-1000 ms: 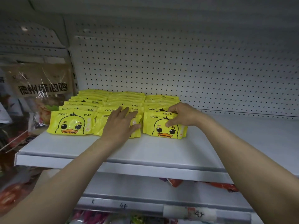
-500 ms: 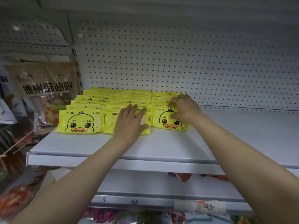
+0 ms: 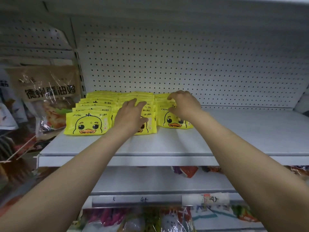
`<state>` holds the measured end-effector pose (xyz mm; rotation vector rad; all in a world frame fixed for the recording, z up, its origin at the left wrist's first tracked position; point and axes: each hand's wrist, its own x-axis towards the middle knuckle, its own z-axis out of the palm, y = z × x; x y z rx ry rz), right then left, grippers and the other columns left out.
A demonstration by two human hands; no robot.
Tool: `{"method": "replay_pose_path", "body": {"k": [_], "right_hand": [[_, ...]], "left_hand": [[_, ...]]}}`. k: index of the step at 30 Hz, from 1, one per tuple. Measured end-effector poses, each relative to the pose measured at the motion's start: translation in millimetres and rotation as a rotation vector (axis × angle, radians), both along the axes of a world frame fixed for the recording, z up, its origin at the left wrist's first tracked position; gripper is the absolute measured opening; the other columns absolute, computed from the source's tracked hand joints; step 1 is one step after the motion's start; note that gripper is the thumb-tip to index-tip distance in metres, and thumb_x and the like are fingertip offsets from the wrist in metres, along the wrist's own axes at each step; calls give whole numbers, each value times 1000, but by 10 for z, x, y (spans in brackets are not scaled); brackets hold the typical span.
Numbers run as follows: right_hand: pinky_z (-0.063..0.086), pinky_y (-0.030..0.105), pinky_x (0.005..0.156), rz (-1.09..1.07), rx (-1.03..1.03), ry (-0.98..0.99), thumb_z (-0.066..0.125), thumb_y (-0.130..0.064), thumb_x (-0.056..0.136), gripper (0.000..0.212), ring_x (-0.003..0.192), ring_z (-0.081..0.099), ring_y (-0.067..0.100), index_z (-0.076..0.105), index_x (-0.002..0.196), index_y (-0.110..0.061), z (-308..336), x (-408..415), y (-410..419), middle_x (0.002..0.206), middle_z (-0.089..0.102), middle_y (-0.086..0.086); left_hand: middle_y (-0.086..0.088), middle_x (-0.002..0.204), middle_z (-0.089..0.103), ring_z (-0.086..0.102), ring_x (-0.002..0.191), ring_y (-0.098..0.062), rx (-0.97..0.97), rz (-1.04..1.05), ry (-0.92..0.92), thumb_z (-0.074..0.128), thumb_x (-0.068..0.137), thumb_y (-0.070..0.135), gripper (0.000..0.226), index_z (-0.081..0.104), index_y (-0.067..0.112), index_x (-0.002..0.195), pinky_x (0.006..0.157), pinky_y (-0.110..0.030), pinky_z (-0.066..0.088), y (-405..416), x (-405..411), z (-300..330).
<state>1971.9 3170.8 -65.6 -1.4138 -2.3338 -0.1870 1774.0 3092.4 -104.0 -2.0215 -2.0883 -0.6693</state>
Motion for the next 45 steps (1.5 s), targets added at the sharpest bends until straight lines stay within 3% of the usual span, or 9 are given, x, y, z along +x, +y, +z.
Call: {"method": "replay_pose_path", "body": {"k": [5, 13, 28, 34, 40, 45], "right_hand": [[42, 36, 96, 162, 57, -40, 70, -35, 86, 50, 129, 45, 23, 54, 133, -29, 230, -113, -503, 141, 49, 0], [40, 35, 102, 459, 89, -13, 64, -38, 91, 48, 134, 38, 21, 50, 136, -28, 231, -347, -1576, 143, 47, -5], [35, 36, 104, 822, -13, 13, 58, -44, 95, 49, 132, 38, 23, 47, 138, -25, -225, -1430, -3196, 144, 47, -2], [41, 36, 103, 899, -45, -19, 51, -54, 95, 50, 129, 42, 20, 47, 136, -26, -483, -2287, -3566, 140, 48, -5], [31, 32, 109, 867, -142, -70, 48, -53, 97, 53, 137, 33, 18, 42, 143, -26, -812, -3355, -3736, 148, 40, -5], [41, 38, 103, 779, -222, -103, 51, -54, 94, 52, 128, 43, 21, 46, 138, -28, -1289, -4258, -3762, 142, 48, -3]], "left_hand": [[-12, 149, 39, 33, 136, -32, 77, 49, -36, 71, 86, 28, 63, 43, 26, 143, 106, -47, 38, -509, -151, 217], [-11, 130, 54, 47, 122, -32, 193, 211, -57, 68, 88, 30, 52, 52, 19, 136, 99, -42, 40, -1812, -292, 251], [-8, 121, 59, 54, 110, -30, 132, 581, 32, 58, 90, 45, 47, 55, 20, 129, 90, -43, 49, -4087, -882, -62], [-6, 124, 59, 55, 111, -29, 127, 647, 20, 55, 92, 49, 47, 57, 20, 128, 88, -43, 50, -4543, -1575, -264], [-8, 125, 58, 54, 113, -31, 59, 641, 12, 55, 91, 50, 48, 57, 19, 127, 90, -45, 50, -4634, -2623, -636], [-8, 123, 57, 53, 113, -32, -66, 571, 4, 50, 90, 50, 47, 56, 19, 124, 88, -47, 49, -4560, -3570, -1049]]}}
